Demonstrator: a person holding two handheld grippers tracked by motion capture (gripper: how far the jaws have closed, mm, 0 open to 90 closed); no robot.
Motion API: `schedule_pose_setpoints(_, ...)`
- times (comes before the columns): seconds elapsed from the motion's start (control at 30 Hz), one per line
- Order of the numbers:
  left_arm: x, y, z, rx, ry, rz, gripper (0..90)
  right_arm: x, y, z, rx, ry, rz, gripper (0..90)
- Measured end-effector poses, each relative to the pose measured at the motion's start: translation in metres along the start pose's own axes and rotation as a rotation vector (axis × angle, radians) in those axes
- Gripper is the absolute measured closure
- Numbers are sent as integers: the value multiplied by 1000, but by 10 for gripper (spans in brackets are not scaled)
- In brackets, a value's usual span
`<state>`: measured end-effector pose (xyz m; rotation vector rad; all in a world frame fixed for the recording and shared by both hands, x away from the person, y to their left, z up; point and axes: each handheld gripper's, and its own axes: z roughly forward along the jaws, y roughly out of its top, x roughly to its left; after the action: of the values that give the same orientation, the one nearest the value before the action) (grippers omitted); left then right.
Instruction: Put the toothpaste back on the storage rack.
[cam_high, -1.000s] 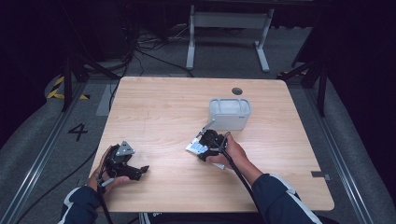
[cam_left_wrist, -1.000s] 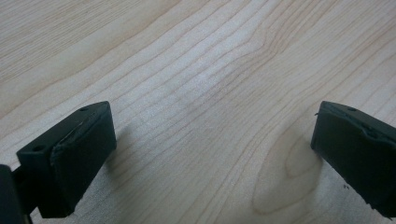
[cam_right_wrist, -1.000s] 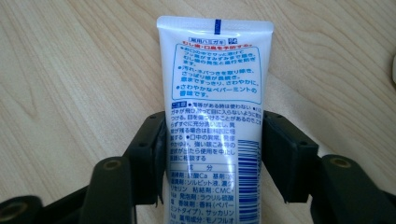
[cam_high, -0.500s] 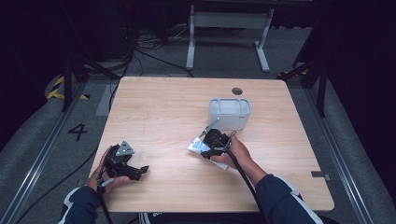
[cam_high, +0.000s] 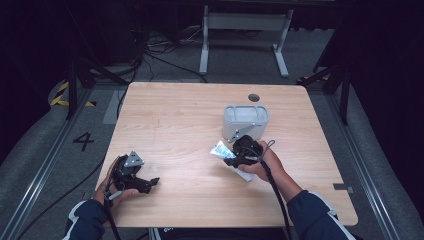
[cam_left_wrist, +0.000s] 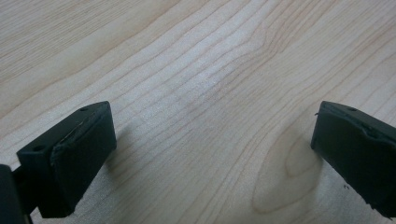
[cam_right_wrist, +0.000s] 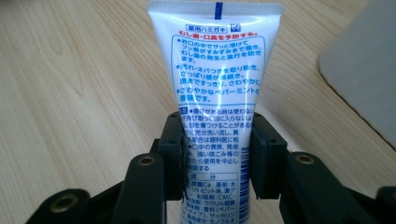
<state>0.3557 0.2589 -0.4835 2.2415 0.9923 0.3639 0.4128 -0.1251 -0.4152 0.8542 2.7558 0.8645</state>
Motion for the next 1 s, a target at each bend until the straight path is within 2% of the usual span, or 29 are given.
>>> schedule_pose_setpoints(0.53, 0, 0, 0, 0, 0, -1, 4, 0, -9, -30, -92, 3, -38, 635)
schedule_pose_setpoints(0.9, 0, 0, 0, 0, 0, 0, 4, -1, -14, -52, -200, -6, -59, 640)
schedule_pose_setpoints(1.0, 0, 0, 0, 0, 0, 0, 4, -3, -14, -58, -228, -20, -69, 642)
